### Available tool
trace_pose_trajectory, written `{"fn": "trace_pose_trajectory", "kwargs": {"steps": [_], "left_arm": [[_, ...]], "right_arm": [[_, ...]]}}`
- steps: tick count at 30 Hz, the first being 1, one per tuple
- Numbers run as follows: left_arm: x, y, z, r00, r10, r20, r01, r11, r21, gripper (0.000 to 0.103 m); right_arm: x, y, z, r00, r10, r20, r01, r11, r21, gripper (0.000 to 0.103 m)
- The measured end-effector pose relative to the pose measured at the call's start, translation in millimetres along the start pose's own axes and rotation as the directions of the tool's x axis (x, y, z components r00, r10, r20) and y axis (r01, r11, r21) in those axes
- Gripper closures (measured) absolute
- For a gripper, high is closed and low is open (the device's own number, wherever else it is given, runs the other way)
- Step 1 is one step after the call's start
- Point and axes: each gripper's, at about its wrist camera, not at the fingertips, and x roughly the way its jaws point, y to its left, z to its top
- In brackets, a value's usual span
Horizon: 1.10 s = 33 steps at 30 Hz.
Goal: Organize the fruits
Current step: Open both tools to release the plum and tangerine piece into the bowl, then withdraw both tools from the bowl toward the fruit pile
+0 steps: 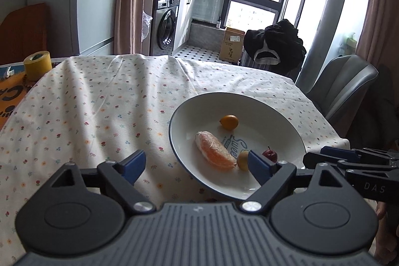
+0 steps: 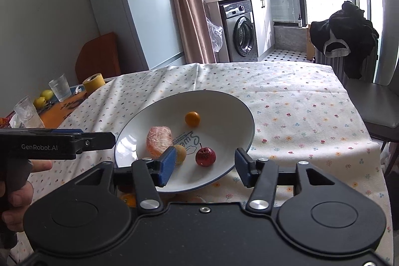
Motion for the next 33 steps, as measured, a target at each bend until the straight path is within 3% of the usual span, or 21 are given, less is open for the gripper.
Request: {"fn": "trace_pose_trajectory", "kwargs": {"steps": [5, 15, 33], "left_arm": [[-13.2, 1.9, -6.2, 1.000, 0.007, 0.004, -0.007, 1.000, -0.010, 0.013], [-37.9, 1.6, -18.0, 0.999, -0.005, 0.050, 0.006, 1.000, -0.023, 0.000], [-70.6, -0.5, -39.0, 0.997, -0.037, 0.063, 0.038, 0.999, -0.019, 0.000]], "right_arm": [[-15.1, 3.2, -4.8, 1.000, 0.003, 0.025, -0.003, 1.000, 0.002, 0.024], [-37.5, 6.5, -13.6, 0.999, -0.004, 0.047, 0.004, 1.000, 0.019, 0.000], [-68.1, 12.8, -29.4, 0.998, -0.014, 0.057, 0.012, 0.999, 0.035, 0.000]]}}
